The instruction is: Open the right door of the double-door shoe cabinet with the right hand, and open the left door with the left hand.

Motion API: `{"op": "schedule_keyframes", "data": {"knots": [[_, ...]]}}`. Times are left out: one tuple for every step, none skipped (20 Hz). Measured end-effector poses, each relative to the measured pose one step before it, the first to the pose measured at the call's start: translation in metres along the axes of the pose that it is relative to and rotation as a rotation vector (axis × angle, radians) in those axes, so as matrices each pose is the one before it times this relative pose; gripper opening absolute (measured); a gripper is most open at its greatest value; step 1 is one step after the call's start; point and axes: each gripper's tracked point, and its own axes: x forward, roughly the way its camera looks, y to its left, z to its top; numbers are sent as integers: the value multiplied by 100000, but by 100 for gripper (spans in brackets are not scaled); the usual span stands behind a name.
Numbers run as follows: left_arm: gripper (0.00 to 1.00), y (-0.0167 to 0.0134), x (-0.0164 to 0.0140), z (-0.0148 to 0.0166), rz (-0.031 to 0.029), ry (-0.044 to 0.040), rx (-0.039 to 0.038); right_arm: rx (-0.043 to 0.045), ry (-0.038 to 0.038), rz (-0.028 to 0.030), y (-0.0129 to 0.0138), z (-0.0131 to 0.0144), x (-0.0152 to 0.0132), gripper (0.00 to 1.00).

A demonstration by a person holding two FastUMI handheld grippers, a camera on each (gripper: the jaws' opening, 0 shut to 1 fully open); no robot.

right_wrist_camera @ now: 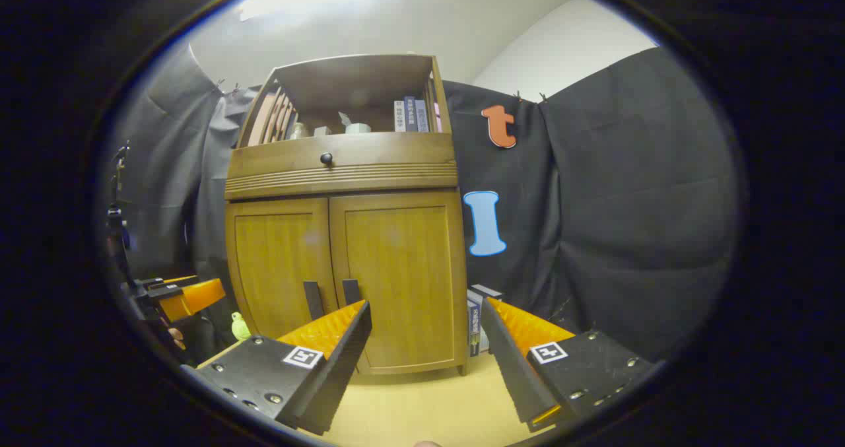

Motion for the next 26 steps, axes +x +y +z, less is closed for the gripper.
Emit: {"op": "schedule_keyframes", "data": {"knots": [[90, -87, 63, -44, -305, 211, 282, -606, -326, 87, -8, 76, -39, 98], [95, -142, 140, -68, -448, -44, 187, -684, -247, 179, 66, 142, 37, 98], [90, -22, 117, -77, -23, 352, 142, -635, -224, 353, 149, 62, 19, 98], [95, 67, 44, -301, 371, 718, -118, -312, 2, 173, 222, -58, 48, 94], [95, 46, 119, -246, 112, 684, -320, -297, 308, 329, 78, -132, 126, 94], [90, -188, 110, -113, -289, 731, -135, -225, 382, 277, 91, -88, 144, 100], [90, -19, 74, -18, -396, 410, 141, -265, 516, 256, 58, -126, 153, 94], [95, 0, 74, -93, -296, 78, 210, -266, 509, 225, 15, -162, 143, 94], [95, -52, -15, 6, -258, 16, 376, -224, 512, 99, 59, -123, 122, 98], [95, -60, -20, 22, -84, -50, 290, -93, 403, -105, -104, -138, 141, 98], [95, -48, -14, 40, -164, -142, 195, -80, 278, -64, -78, -137, 166, 98], [95, -101, 61, -21, -256, -96, 274, -51, 302, -32, -21, -14, 120, 99], [95, -36, 37, 11, -76, -31, 222, 27, 401, -19, -63, -98, 139, 99], [95, 0, -35, 10, -51, -132, 206, 141, 305, 322, -14, -97, 206, 99], [95, -15, 8, 40, 46, -61, 112, 64, 445, 563, 80, -156, 169, 99], [95, 88, 47, 52, 193, -127, -88, 138, 617, 321, -22, -91, 170, 99], [95, 62, -10, 49, 96, -85, 18, 96, 525, 142, -11, -195, 290, 99], [95, 10, -5, -130, 47, -18, 104, -113, 572, 167, -41, -129, 178, 99], [95, 21, 81, 54, 23, -10, -7, 50, 237, 138, -46, -103, 274, 95], [90, 54, 121, -42, 13, 97, 80, 223, 421, 425, 5, -86, 328, 99], [95, 38, 88, -59, 254, 390, 38, 231, 550, 501, 53, -206, 395, 99], [95, 8, 130, -136, 122, 391, 86, 241, 337, 352, 12, -65, 455, 99], [95, 55, 107, -182, 132, 463, 106, -42, 362, 884, 127, -74, 447, 99], [95, -61, 126, -122, -75, 459, 384, 338, -103, 598, 109, 24, 548, 94], [95, -29, 107, -21, -2, 308, 316, 471, -691, 980, 200, 152, 604, 95], [90, 27, 57, -100, 205, 195, 175, 851, -835, 304, 190, 305, 771, 98]]}}
